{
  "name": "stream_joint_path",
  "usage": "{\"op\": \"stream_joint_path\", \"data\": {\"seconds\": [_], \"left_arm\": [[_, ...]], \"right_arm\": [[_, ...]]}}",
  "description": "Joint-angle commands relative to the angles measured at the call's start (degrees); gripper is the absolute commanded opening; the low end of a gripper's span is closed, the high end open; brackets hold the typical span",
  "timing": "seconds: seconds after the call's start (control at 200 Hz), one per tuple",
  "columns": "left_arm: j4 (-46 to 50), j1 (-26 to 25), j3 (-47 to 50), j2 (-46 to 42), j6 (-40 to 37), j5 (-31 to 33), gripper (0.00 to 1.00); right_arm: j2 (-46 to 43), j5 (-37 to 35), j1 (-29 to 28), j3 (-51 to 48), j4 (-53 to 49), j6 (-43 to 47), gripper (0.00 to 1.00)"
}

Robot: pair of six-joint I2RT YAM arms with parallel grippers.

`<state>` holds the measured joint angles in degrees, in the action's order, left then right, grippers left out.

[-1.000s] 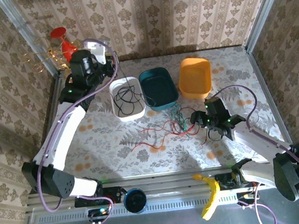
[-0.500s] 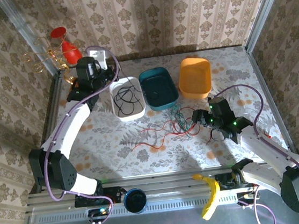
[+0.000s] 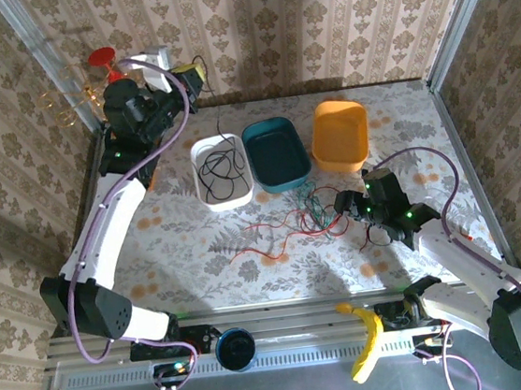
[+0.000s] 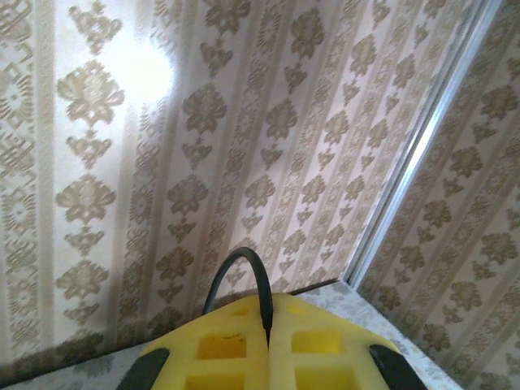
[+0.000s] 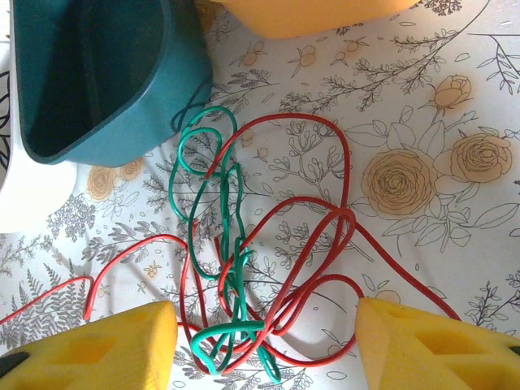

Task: Untangle the cables

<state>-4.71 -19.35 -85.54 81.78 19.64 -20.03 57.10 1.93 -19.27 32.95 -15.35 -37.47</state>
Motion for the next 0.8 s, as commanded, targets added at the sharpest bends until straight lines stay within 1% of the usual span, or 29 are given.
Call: {"op": "stream_joint_path", "data": {"seconds": [0.0, 0.07, 0.255, 0.44, 0.605, 0.79], "left_arm": [[1.6, 1.2, 4.0, -1.6, -2.1, 2.5, 0.0], [1.7, 2.1, 6.7, -1.8, -2.2, 3.6, 0.0], [-0.7, 4.4, 12.7, -1.2, -0.1, 3.6, 0.0], [0.0, 4.9, 15.1, 0.8, -0.9, 5.4, 0.0], [1.4, 4.3, 15.7, 6.1, -0.8, 4.7, 0.0], [-0.8, 3.4, 18.2, 14.7, 1.0, 4.7, 0.0]], "right_arm": [[-0.9, 0.7, -0.2, -0.7, 1.0, 0.8, 0.61], [-0.7, 0.9, -0.2, -0.6, 1.2, 1.0, 0.61], [-0.4, 0.8, -0.3, -0.5, 1.0, 0.8, 0.61], [-0.3, 0.7, -0.2, -0.5, 1.0, 0.6, 0.61], [-0.1, 0.7, -0.3, -0.3, 0.9, 0.6, 0.61], [0.1, 0.5, -0.3, 0.9, -0.6, 1.6, 0.61]]}}
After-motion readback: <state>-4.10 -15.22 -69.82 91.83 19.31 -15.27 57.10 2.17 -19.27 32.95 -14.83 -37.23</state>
